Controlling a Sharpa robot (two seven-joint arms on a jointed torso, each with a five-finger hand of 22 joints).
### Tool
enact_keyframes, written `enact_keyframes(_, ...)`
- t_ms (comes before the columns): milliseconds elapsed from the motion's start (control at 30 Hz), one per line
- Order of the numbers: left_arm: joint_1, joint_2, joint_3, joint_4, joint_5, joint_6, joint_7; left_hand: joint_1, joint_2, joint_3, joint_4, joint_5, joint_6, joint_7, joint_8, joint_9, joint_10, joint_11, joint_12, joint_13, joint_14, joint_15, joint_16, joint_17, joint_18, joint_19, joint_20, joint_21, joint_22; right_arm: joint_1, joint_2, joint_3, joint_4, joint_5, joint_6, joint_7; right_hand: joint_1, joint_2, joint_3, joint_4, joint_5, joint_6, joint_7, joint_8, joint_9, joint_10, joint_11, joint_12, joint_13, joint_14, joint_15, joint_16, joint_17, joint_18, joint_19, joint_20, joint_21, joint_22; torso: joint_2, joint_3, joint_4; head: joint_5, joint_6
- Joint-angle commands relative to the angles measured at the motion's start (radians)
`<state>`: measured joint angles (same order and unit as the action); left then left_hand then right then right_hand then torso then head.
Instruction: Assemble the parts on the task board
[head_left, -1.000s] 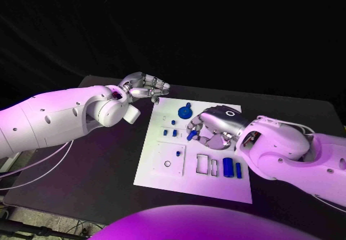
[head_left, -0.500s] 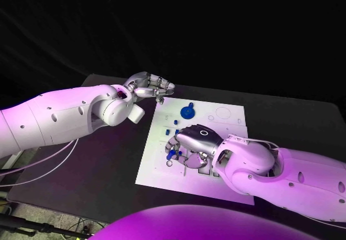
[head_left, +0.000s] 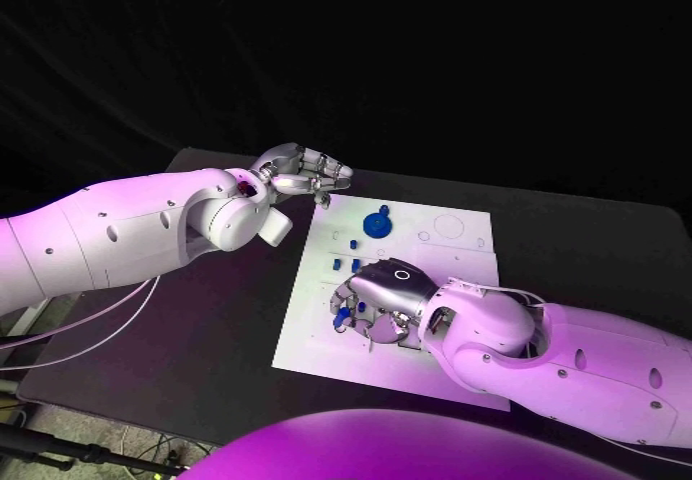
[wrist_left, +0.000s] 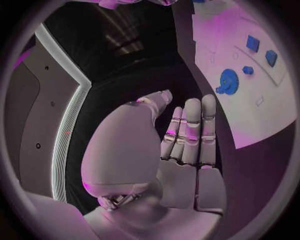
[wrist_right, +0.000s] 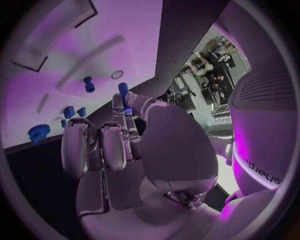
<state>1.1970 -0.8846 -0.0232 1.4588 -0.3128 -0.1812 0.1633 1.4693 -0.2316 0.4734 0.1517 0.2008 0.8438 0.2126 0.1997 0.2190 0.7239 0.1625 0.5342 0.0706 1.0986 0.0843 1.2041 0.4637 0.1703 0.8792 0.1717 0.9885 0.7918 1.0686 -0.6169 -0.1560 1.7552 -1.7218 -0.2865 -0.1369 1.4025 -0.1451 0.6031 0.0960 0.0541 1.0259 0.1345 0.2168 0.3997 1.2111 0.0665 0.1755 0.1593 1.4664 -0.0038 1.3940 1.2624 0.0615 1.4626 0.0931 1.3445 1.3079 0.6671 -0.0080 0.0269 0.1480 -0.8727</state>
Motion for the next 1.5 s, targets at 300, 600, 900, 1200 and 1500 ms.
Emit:
enact_keyframes(300,0.001,-0.001,0.001,0.003,0.008,0.018,0.008,0.007,-0.001,0.01,0.001,0.003,0.006,0.006,0.002,-0.002,-0.01,-0.001,0.006,-0.001,-0.004,-0.003,0.006,-0.002,0.014,-0.002,0.005,-0.002,0.002,-0.011,0.01,-0.002,-0.02,-0.045,0.046,-0.004,-0.004,0.004,0.001,-0.004,0.003,0.009,0.0,0.003,0.028,0.006,-0.001,-0.007,-0.001,0.042,-0.009,0.001,-0.002,-0.012,0.009,-0.002,-0.008,0.174,0.0,-0.0004,-0.0001,0.004,0.0)
enact_keyframes(600,0.001,-0.002,0.001,0.004,0.008,0.018,0.007,0.007,-0.001,0.01,0.001,0.003,0.006,0.006,0.002,-0.002,-0.01,-0.001,0.006,-0.001,-0.004,-0.003,0.006,-0.002,0.014,-0.002,0.005,-0.002,0.002,-0.014,0.014,-0.003,-0.027,-0.056,0.057,-0.011,-0.004,0.004,0.001,-0.004,0.003,0.009,0.0,0.003,0.028,0.006,-0.001,-0.007,-0.001,0.042,-0.008,0.001,-0.002,-0.012,0.009,-0.002,-0.007,0.175,0.0,-0.0005,-0.0002,0.005,0.0)
enact_keyframes(900,0.001,-0.004,0.001,0.005,0.008,0.019,0.006,0.007,-0.001,0.01,0.001,0.003,0.006,0.006,0.002,-0.002,-0.01,-0.001,0.006,-0.001,-0.004,-0.003,0.006,-0.002,0.014,-0.002,0.005,-0.002,0.002,-0.02,0.026,-0.004,-0.039,-0.083,0.064,-0.033,-0.008,0.004,0.002,-0.005,0.003,0.009,0.001,0.003,0.029,0.008,-0.001,-0.009,-0.002,0.041,-0.008,0.0,-0.004,-0.011,0.008,-0.001,-0.01,0.174,-0.001,-0.001,-0.0004,0.005,0.0)
enact_keyframes(1200,0.001,-0.004,0.001,0.006,0.008,0.02,0.005,0.006,-0.002,0.011,0.002,0.003,0.006,0.006,0.002,-0.002,-0.011,-0.001,0.007,-0.001,-0.005,-0.002,0.007,-0.004,0.014,-0.002,0.005,-0.002,0.002,-0.027,0.046,-0.006,-0.04,-0.102,0.071,-0.041,-0.017,-0.002,0.001,-0.007,0.002,0.006,0.002,0.002,0.03,0.009,0.0,-0.014,-0.003,0.04,-0.007,-0.002,-0.007,-0.01,0.005,0.0,-0.015,0.173,-0.001,-0.0006,0.0006,0.003,0.0)
enact_keyframes(1500,0.001,-0.004,0.001,0.006,0.008,0.021,0.004,0.006,-0.002,0.011,0.002,0.003,0.006,0.006,0.002,-0.002,-0.011,-0.001,0.007,-0.001,-0.005,-0.002,0.007,-0.004,0.014,-0.002,0.005,-0.002,0.002,-0.028,0.051,-0.008,-0.042,-0.102,0.072,-0.043,-0.11,-0.074,-0.041,0.019,0.031,-0.061,0.025,-0.041,0.013,-0.028,0.023,-0.05,-0.012,0.037,0.012,-0.005,-0.015,-0.007,-0.005,0.014,-0.039,0.167,-0.002,-0.0018,-0.0008,0.002,0.0)
